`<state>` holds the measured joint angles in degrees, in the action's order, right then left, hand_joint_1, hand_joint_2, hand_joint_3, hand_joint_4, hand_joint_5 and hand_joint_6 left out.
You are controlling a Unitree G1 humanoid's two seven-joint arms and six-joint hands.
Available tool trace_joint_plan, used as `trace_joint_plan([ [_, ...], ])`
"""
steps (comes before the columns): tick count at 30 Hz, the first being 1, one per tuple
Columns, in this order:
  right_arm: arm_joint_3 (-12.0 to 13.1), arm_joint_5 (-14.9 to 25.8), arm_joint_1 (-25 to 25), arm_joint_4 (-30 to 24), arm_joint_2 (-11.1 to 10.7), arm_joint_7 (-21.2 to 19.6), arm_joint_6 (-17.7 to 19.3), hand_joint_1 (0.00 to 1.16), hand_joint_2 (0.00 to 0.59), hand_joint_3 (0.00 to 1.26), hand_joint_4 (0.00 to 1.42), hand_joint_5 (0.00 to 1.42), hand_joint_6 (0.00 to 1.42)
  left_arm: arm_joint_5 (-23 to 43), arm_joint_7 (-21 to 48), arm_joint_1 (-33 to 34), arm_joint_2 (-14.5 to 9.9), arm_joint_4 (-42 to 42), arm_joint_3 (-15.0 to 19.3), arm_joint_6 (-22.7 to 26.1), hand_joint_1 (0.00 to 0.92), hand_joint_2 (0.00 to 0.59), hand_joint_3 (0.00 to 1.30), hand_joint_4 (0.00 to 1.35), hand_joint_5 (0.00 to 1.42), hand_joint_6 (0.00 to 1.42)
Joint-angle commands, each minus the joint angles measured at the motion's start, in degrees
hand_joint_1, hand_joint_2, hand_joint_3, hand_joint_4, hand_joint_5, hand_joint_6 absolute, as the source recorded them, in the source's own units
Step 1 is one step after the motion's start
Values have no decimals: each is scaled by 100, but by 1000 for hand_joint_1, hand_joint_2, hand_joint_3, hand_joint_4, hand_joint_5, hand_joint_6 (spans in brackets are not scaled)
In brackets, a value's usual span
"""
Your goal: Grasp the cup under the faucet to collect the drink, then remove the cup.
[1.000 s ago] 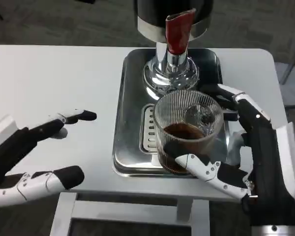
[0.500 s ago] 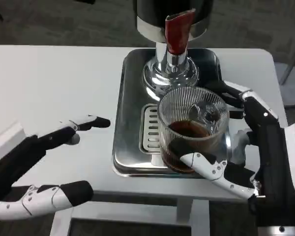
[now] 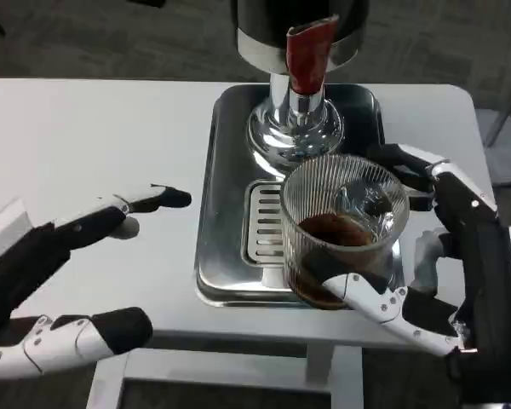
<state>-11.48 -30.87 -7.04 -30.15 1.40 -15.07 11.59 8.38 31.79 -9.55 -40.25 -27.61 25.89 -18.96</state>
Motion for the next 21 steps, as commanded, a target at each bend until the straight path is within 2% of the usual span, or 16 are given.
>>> trace_joint_plan([
  [1, -1, 50, -7, -295, 38, -2, 172, 904, 207, 1083, 1260, 1424, 1424, 91, 110, -74, -35, -66, 51, 5, 0, 62, 204, 107, 135, 261],
  [9, 13, 38, 34, -284, 42, 57, 137, 904, 207, 1083, 1260, 1424, 1424, 151, 182, -63, -34, -22, 99, -8, 0, 61, 205, 107, 136, 270],
  [16, -102, 22, 43, -226, 94, 105, 117, 904, 207, 1083, 1271, 1424, 1424, 135, 198, -109, -18, 54, 166, -14, 0, 58, 205, 107, 136, 272],
  [21, -184, 22, 160, -171, 130, 173, 78, 904, 207, 1083, 1274, 1424, 1424, 167, 187, -274, 28, 24, 391, -42, 0, 58, 205, 107, 136, 273],
])
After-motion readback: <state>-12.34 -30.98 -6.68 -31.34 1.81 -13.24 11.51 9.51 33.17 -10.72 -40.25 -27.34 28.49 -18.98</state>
